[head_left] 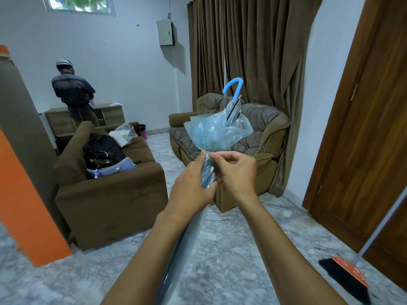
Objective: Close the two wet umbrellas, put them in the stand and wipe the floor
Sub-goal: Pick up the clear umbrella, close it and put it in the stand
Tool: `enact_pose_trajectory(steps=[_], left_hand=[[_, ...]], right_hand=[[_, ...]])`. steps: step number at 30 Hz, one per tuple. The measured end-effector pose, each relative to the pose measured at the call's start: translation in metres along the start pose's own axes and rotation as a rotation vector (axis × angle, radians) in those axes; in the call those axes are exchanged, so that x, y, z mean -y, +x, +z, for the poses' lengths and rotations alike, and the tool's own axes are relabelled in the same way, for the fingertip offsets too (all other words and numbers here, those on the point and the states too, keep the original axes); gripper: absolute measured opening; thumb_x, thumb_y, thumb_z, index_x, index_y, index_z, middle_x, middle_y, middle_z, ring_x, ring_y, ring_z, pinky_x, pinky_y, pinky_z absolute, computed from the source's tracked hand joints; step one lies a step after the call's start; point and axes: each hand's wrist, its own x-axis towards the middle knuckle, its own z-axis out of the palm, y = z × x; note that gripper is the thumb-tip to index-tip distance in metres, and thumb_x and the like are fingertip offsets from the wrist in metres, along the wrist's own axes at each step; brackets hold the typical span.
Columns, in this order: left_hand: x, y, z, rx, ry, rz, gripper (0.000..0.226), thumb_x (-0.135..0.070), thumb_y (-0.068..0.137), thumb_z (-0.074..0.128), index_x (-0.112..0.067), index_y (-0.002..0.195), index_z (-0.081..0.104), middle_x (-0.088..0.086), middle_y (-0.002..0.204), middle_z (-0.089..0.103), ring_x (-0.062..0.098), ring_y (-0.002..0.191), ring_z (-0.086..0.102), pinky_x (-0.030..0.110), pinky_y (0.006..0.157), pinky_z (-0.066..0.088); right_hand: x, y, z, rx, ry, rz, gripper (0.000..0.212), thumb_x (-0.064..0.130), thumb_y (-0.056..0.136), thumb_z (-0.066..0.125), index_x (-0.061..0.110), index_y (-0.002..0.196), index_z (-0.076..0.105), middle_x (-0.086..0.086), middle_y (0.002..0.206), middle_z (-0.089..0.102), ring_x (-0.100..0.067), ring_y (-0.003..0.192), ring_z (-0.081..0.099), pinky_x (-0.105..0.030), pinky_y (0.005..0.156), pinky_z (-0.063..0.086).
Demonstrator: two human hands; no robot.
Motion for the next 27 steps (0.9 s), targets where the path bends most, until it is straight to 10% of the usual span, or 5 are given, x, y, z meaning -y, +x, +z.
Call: enact_pose_trajectory(steps=[10,27], left_hand=[[0.019,0.009,-0.014,0.022,-0.401,-0.058,0.060,-0.015,0.088,0.070,-0.024,0.142,0.047,-0.016,0.124,0.060,-0.021,0.102,0.056,-0.001,0.082,0.042],[0.033,0.002,-0.014,0.046,-0.552,-0.032,0.056,-0.013,0.090,0.067,-0.027,0.141,0.048,-0.016,0.134,0.056,-0.009,0.120,0.053,0.006,0.094,0.042]], right_hand=[[0.011,0.002,-0.008,0.193,0.316,0.217,0.018,0.006,0.088,0.069,-0.004,0.103,0.068,-0.011,0.078,0.073,-0.011,0.065,0.071,-0.021,0.065,0.060],[-0.001,0.006,-0.008,0.295,0.330,0.233,0.016,0.010,0.087,0.070,0.005,0.102,0.071,-0.006,0.081,0.073,-0.009,0.066,0.067,-0.023,0.073,0.058]])
